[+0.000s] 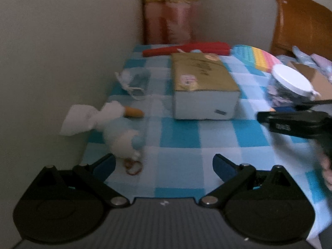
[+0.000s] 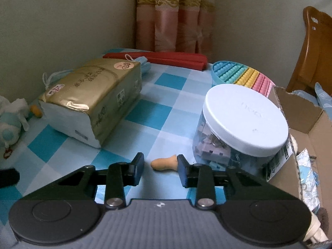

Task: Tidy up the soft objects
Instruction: 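Move the right tool to the orange foam earplug by the jar and grasp it, then grasp the blue-white round plush toy with the left tool while the right tool holds the earplug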

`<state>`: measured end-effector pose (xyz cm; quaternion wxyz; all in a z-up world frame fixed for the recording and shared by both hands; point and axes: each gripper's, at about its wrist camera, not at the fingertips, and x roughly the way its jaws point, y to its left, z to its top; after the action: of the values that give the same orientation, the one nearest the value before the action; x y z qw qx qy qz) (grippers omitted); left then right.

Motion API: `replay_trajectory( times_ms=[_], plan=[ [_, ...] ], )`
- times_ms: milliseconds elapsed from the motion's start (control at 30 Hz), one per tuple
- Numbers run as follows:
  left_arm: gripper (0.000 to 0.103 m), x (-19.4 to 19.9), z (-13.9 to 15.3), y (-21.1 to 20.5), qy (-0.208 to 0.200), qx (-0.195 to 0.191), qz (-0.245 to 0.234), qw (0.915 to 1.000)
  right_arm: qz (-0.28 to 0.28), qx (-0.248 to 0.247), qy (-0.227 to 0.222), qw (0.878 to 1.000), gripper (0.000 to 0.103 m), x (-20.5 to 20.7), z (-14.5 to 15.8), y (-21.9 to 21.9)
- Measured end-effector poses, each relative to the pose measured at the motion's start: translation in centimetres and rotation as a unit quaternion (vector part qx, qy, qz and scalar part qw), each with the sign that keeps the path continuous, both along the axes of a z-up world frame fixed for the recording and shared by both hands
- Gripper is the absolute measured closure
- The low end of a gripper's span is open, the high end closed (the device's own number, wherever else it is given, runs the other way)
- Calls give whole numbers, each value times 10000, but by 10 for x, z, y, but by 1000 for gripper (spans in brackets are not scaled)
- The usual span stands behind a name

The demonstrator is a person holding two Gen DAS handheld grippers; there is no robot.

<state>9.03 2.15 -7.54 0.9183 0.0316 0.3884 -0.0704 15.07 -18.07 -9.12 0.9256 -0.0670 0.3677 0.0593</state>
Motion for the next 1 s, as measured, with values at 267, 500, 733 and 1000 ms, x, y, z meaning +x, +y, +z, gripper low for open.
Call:
replay_trajectory(
  times_ms=[267, 500, 733, 1000],
  plan=[
    [23, 16, -10, 11, -29, 240, 636, 9977, -6, 87, -13, 10000, 64, 1, -2, -2],
    [29, 31, -13, 17, -56, 122, 895, 9959, 3, 156, 8, 9999, 64, 1, -1, -3],
    [57, 37, -16, 20, -55, 139, 1099, 9938, -32, 194, -17, 9998, 66, 2, 0, -4],
    [61, 38, -17, 30, 32, -273, 1201, 9924, -25, 137, -30, 9999, 71, 2, 3, -6]
  ],
)
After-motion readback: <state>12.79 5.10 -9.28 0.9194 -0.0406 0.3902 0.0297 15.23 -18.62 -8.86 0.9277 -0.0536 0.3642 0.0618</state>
